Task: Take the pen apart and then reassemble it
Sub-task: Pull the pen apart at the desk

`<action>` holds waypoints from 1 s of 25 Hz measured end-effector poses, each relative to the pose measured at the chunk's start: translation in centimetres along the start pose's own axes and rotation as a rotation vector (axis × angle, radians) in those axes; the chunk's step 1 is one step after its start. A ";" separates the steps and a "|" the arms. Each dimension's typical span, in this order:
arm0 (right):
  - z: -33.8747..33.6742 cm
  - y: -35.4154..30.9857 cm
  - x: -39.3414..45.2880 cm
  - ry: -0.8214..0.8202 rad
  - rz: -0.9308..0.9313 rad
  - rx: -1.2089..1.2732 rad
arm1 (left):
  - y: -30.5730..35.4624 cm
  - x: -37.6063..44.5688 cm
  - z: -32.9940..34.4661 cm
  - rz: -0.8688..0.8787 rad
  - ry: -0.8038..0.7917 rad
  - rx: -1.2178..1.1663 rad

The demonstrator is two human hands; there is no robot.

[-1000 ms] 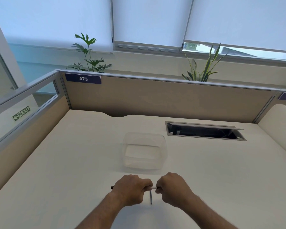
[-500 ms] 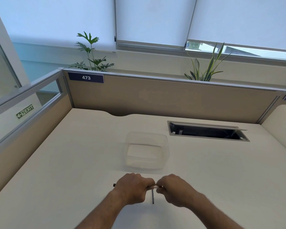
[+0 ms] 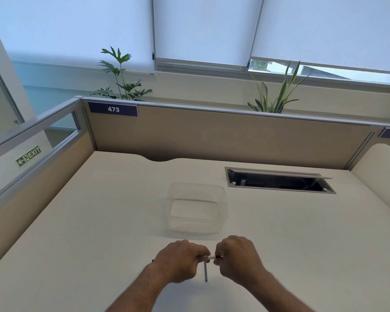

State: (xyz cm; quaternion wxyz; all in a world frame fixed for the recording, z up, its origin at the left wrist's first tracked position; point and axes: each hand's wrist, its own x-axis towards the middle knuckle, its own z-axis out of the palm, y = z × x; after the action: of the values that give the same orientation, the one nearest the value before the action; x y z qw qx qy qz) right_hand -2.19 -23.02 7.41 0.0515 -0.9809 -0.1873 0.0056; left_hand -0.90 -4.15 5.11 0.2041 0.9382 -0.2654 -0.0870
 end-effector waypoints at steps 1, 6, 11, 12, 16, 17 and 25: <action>0.1 0.0 0.0 0.032 0.019 0.009 | 0.0 0.0 -0.1 -0.005 -0.002 -0.015; -0.2 0.2 0.0 -0.038 0.047 0.128 | 0.4 0.2 -0.7 0.006 -0.006 0.015; -0.6 0.7 -0.1 -0.260 -0.071 0.119 | -0.3 0.0 -0.4 -0.012 -0.021 0.040; -0.4 0.7 -0.1 -0.257 -0.074 0.106 | -0.3 0.0 -0.3 -0.003 -0.020 0.042; 0.0 1.1 0.0 -0.182 -0.059 0.046 | 0.0 -0.1 -0.2 0.019 -0.014 0.025; 0.0 1.1 0.0 -0.167 -0.051 0.033 | 0.0 -0.2 -0.1 0.022 -0.017 0.029; -0.7 0.5 0.2 -0.116 0.084 0.207 | 0.6 0.7 -0.3 0.063 0.011 0.125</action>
State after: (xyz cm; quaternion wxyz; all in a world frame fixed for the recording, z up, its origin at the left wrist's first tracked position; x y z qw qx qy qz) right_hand -1.84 -23.47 8.07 0.1415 -0.9754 -0.1470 0.0839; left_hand -0.54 -4.88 5.58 0.1491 0.9408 -0.2986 -0.0586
